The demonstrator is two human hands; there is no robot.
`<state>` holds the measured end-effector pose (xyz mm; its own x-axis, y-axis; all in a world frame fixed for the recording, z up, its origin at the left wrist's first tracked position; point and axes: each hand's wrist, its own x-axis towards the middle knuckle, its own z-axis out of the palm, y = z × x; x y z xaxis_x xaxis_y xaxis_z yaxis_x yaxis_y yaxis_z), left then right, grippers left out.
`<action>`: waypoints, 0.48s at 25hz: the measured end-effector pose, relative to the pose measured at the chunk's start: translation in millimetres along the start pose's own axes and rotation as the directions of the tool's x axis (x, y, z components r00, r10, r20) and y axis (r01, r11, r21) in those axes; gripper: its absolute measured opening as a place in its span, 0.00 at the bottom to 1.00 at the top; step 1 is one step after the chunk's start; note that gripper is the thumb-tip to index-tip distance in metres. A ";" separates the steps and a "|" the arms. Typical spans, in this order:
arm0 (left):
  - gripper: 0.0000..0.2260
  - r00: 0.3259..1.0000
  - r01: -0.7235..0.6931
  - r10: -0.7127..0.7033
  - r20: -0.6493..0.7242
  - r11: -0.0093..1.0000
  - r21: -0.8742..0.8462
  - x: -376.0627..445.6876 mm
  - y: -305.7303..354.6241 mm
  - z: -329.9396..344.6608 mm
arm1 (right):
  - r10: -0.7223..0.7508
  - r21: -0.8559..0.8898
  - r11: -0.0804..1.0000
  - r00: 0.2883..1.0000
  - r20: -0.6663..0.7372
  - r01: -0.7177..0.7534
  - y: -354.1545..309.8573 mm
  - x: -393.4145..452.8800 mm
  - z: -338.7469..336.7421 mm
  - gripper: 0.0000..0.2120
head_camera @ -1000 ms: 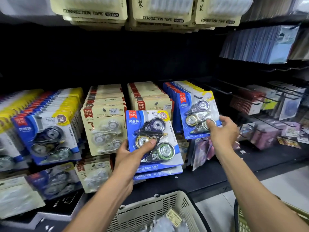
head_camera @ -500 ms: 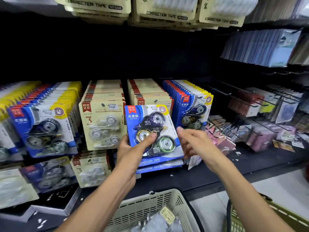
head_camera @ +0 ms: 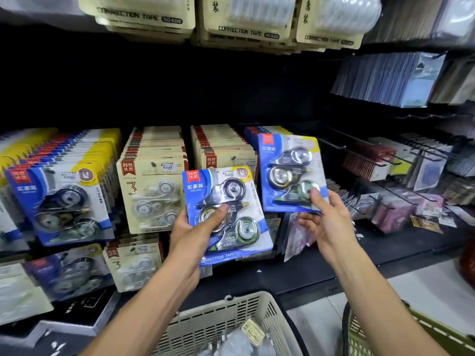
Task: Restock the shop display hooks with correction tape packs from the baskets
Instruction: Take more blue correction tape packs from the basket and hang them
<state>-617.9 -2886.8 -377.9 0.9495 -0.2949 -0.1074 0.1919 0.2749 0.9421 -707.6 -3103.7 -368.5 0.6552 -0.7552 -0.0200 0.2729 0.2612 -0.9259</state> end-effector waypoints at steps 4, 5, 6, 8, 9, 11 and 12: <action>0.19 1.000 0.008 -0.008 -0.013 1.000 -0.022 2.5 -0.4 -2.1 | 0.010 -0.097 0.995 0.976 -0.217 -0.031 4.5 19.2 -33.7 0.10; 0.19 1.000 0.006 -0.006 -0.011 1.000 -0.025 3.0 -0.7 -2.0 | -0.007 -0.126 0.992 0.972 -0.233 -0.023 5.0 22.6 -39.7 0.12; 0.19 1.000 0.003 -0.003 -0.010 1.000 -0.027 3.2 -0.6 -1.6 | -0.030 -0.142 0.990 0.971 -0.236 -0.004 4.6 25.4 -43.6 0.13; 0.19 1.000 -0.003 0.003 -0.008 0.999 -0.035 3.5 -1.3 -0.8 | -0.060 -0.160 0.987 0.971 -0.230 0.023 3.0 27.3 -45.7 0.13; 0.19 1.000 -0.005 0.004 -0.006 0.999 -0.035 3.4 -1.8 0.3 | -0.067 -0.167 0.986 0.971 -0.229 0.029 2.9 27.5 -45.5 0.12; 0.20 1.000 -0.004 0.004 -0.002 1.000 -0.028 3.0 -3.2 1.8 | -0.083 -0.193 0.981 0.971 -0.224 0.039 4.0 26.9 -43.2 0.11; 0.20 1.000 -0.003 0.003 0.000 1.000 -0.024 2.6 -3.9 2.7 | -0.089 -0.204 0.978 0.969 -0.229 0.042 4.6 26.9 -42.6 0.11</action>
<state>-616.9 -2891.1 -381.0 0.9500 -0.2941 -0.1048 0.1952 0.2975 0.9345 -718.8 -3148.5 -389.4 0.4492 -0.8931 -0.0230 0.1508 0.1012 -0.9834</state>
